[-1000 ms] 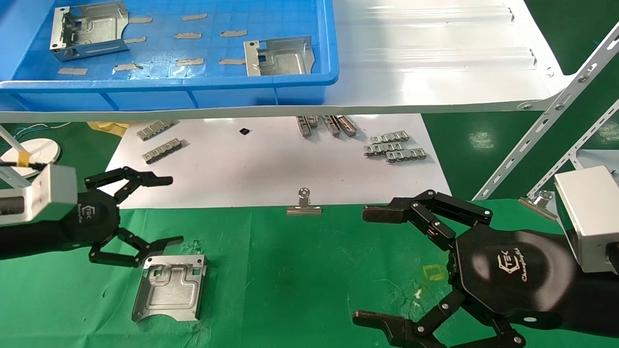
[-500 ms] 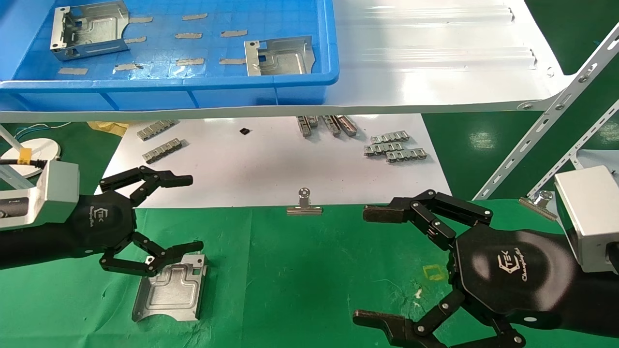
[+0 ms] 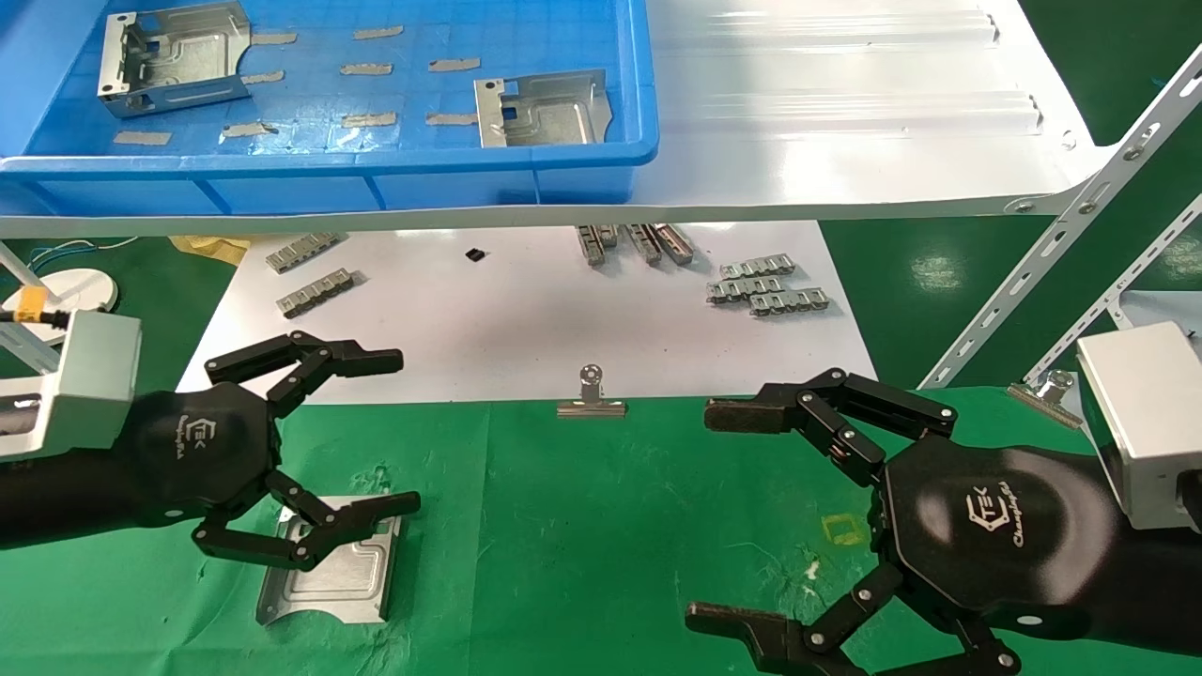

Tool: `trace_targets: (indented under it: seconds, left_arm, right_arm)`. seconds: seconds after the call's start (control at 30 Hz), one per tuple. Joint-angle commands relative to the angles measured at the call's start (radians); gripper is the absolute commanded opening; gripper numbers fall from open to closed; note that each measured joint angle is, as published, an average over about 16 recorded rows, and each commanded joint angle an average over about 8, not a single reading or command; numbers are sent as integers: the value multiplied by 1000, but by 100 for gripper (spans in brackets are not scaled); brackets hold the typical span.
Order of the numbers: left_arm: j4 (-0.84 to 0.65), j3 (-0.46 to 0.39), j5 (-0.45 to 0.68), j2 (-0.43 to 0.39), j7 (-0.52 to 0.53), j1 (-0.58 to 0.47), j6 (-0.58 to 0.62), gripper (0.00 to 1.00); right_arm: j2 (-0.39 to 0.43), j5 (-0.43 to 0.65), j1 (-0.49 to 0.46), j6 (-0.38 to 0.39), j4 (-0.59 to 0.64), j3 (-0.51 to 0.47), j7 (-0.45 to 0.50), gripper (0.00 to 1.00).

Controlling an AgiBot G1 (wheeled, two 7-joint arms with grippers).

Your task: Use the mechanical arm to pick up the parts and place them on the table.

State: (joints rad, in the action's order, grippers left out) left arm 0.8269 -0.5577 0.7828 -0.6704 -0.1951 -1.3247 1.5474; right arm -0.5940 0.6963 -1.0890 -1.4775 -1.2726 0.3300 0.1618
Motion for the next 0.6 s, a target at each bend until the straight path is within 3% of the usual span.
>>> trace_targets:
  seconds: [0.03, 0.6]
  left_arm:
    - [33, 20, -4, 4, 27, 18, -4, 100]
    - [310, 189, -35, 40, 260, 170, -35, 100]
  right_arm:
    - [0, 0, 0, 0, 0, 0, 0, 100]
    - [0, 0, 0, 0, 0, 0, 0, 100]
